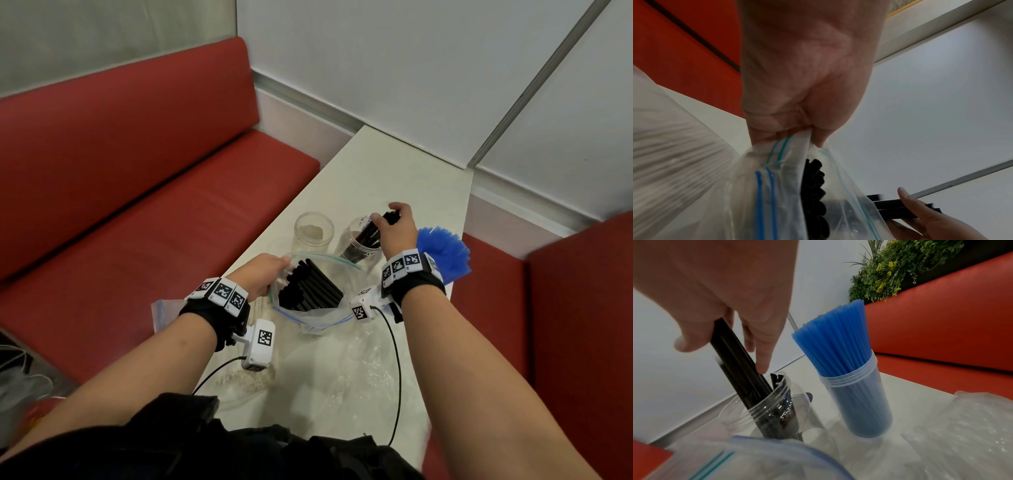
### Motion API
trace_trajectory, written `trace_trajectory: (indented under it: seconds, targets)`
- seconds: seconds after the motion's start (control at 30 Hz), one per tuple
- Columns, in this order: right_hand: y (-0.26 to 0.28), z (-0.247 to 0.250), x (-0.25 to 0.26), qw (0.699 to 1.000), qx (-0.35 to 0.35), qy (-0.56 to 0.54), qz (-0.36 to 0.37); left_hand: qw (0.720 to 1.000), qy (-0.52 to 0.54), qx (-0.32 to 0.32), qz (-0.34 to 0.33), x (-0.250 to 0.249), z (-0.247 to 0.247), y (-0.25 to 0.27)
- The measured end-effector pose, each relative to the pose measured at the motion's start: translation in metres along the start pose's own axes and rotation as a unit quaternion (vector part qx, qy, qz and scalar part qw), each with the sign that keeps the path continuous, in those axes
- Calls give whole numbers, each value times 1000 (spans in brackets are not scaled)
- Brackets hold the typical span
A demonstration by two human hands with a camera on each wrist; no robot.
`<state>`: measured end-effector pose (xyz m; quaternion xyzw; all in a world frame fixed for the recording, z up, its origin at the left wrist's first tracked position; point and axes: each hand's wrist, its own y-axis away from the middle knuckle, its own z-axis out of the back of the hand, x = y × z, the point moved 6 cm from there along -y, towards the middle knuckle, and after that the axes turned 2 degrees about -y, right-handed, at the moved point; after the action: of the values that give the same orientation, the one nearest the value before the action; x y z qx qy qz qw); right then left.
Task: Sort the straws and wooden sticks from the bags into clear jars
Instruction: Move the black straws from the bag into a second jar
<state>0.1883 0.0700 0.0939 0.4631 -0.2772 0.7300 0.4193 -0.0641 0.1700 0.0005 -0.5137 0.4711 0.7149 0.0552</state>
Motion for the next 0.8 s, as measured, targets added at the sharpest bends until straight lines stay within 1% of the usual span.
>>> trace_trajectory:
  seconds: [0.1, 0.23, 0.3, 0.47, 0.53, 0.57, 0.6, 0.63, 0.67, 0.7, 0.73, 0.77, 0.8]
  targets:
    - [2, 1, -1, 1000, -1, 22, 12, 1000, 4, -3, -1, 1, 0, -1]
    - [6, 1, -5, 999, 19, 48, -10, 1000, 7, 0, -1, 3, -1, -3]
    - [10, 0, -7, 998, 27, 56, -4, 1000, 7, 5, -5, 2, -2, -3]
    - [21, -6, -7, 999, 42, 32, 7, 1000, 12, 14, -10, 3, -5, -4]
    - [31, -7, -5, 999, 42, -3, 8, 1000, 14, 14, -11, 3, -6, -4]
    - [37, -11, -3, 998, 61, -25, 10, 1000, 13, 14, -12, 3, -6, -4]
    - [45, -19, -2, 994, 106, -39, 14, 1000, 10, 15, -13, 3, -6, -4]
    - [56, -31, -1, 984, 173, -40, 14, 1000, 6, 17, -15, 3, -7, -4]
    - [69, -45, -3, 968, 250, -22, 8, 1000, 0, 17, -19, 2, -7, -4]
    - [82, -57, -9, 947, 319, 27, -3, 1000, -8, 17, -23, 1, -8, -3]
    - [93, -65, -17, 925, 366, 98, -12, 999, -15, 16, -27, 0, -8, -2]
    - [101, -71, -26, 908, 381, 175, -7, 999, -21, 16, -29, -1, -9, -2]
    - [106, -74, -33, 902, 365, 231, 12, 999, -26, 17, -29, -2, -10, -1]
